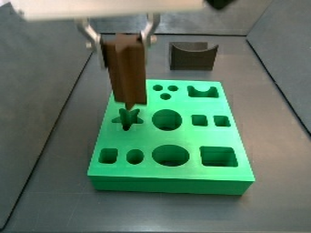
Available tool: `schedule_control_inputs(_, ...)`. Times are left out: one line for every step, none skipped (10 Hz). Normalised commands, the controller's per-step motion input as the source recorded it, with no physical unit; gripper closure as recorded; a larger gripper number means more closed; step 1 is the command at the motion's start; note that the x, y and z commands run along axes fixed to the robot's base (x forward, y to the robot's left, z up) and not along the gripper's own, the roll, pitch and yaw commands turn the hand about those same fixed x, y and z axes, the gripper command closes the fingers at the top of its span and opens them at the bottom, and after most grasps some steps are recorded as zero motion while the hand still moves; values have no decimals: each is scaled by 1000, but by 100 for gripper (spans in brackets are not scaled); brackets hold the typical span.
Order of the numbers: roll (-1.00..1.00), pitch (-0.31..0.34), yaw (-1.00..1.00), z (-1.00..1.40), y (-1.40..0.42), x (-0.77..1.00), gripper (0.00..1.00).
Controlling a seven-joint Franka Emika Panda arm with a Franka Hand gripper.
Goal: Insert the star object.
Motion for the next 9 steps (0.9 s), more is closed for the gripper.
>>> schedule_control_inputs(43, 0, 3, -634, 0, 0, 100)
schedule_control_inputs(-7, -34, 171, -643, 0, -260, 100)
schedule_control_inputs(0, -44, 186, -589, 0, -286, 100)
schedule_control_inputs(7, -34, 237, -594, -11, -209, 100)
schedule_control_inputs(0, 0, 237, -686, -149, 0, 100)
schedule_control_inputs(0, 26, 120, -729, -211, 197, 100)
schedule_control_inputs(0, 71, 57, -703, -254, 351, 100)
schedule_control_inputs(0, 71, 97, -711, -237, 317, 100)
schedule_control_inputs(21, 89, 183, -714, -186, 269, 100)
